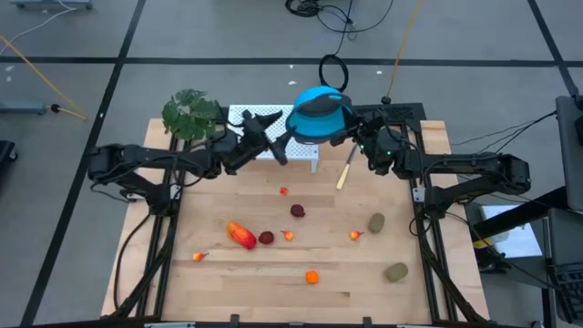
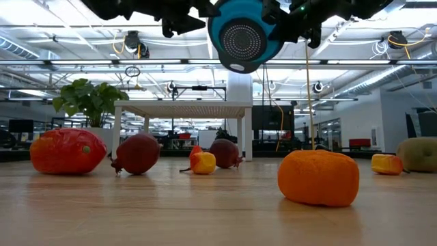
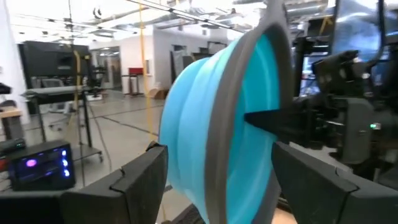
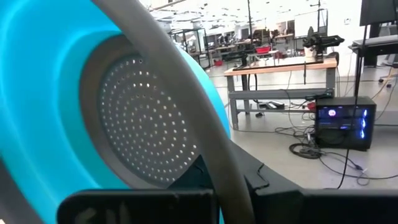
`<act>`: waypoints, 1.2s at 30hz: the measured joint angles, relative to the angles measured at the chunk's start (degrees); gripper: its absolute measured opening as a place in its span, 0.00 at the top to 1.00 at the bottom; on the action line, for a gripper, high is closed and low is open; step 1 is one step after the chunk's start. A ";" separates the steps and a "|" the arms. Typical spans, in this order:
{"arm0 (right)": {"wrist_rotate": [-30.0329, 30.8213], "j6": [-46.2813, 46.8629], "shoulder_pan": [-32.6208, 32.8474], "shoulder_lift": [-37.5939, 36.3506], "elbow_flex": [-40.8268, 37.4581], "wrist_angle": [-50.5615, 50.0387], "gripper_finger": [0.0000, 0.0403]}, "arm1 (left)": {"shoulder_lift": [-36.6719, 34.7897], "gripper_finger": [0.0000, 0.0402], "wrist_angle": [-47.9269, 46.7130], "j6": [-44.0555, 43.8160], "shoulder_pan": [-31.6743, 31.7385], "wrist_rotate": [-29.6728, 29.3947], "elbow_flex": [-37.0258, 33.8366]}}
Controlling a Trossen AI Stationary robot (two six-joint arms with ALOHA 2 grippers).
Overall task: Pick & Place Fruit
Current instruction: Put the strainer bowl on the shelf
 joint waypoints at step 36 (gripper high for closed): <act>-8.54 -7.47 1.72 1.03 -0.03 -0.36 0.63 | 4.11 0.99 -11.28 -1.98 0.30 -12.26 7.84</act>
